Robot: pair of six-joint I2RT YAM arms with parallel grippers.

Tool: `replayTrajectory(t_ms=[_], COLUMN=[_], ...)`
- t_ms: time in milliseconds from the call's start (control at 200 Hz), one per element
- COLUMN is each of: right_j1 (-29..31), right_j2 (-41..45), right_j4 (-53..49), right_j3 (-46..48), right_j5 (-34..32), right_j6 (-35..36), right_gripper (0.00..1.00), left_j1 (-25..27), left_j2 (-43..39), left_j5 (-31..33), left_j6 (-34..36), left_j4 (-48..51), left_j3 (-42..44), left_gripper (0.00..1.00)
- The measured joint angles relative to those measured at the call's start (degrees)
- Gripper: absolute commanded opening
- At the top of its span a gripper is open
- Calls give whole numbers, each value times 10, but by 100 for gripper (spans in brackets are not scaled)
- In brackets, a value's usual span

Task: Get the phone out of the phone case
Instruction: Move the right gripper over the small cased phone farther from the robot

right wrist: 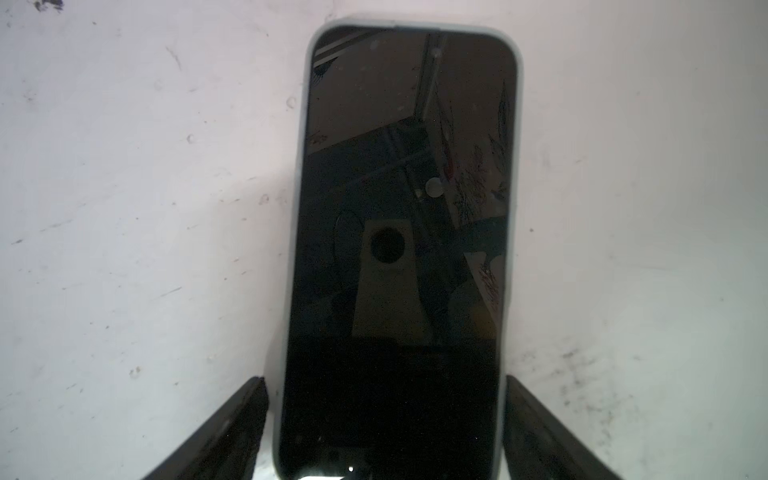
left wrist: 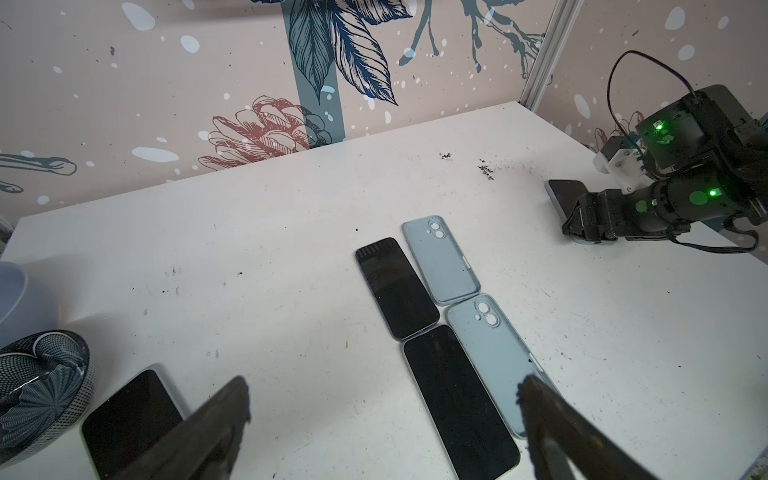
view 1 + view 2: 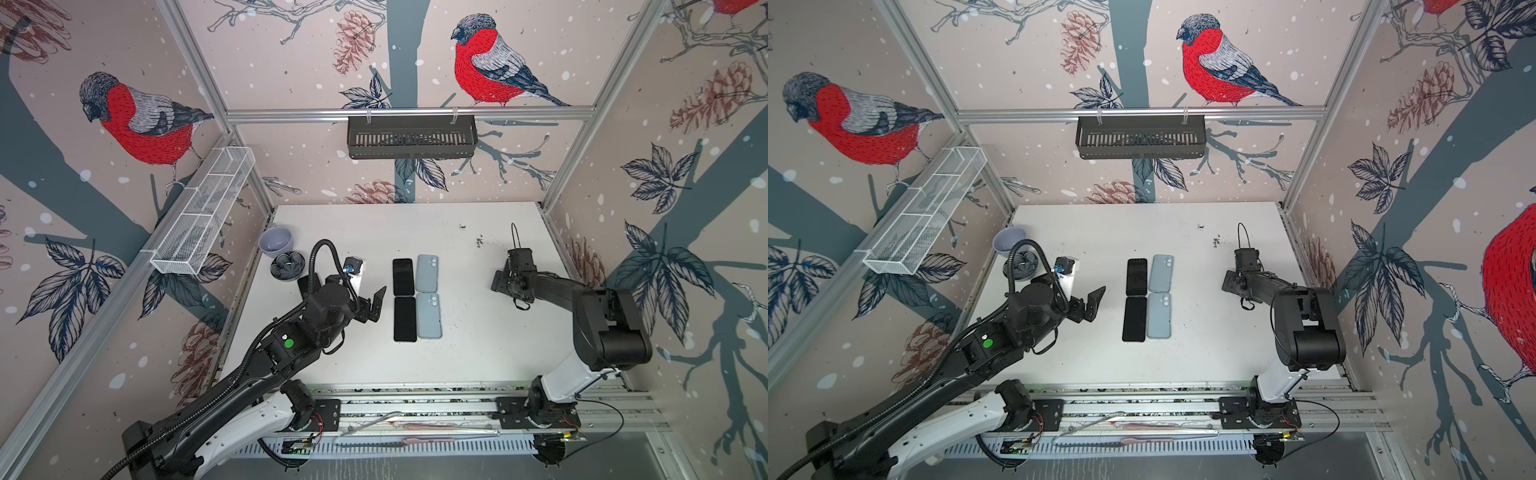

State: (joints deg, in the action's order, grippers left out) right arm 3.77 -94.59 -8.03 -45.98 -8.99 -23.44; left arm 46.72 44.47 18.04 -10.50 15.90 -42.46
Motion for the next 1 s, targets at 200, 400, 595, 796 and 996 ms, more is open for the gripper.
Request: replayTrajectory(t_ms=[200,400,595,796,996], right_j1=[3,6,11,27,52], right_j2=[0,0,5,19,37], right_j4=[5,7,4,-5,-9], right_j3=[1,2,4,11,20], right_j5=[0,0,2,13,13], right_j6=[0,0,0,1,3], right_gripper=[75,66,56,47,39], left_j1=[0,0,0,0,0], left_j2=[2,2,7,10,15], left_j5=[-1,-5,-13,-14,-21], left_j6=[0,0,-1,-2,-5], left_j4=[0,0,0,0,-3], left_j3=[0,0,0,1,4], left_gripper=[99,99,99,99,99])
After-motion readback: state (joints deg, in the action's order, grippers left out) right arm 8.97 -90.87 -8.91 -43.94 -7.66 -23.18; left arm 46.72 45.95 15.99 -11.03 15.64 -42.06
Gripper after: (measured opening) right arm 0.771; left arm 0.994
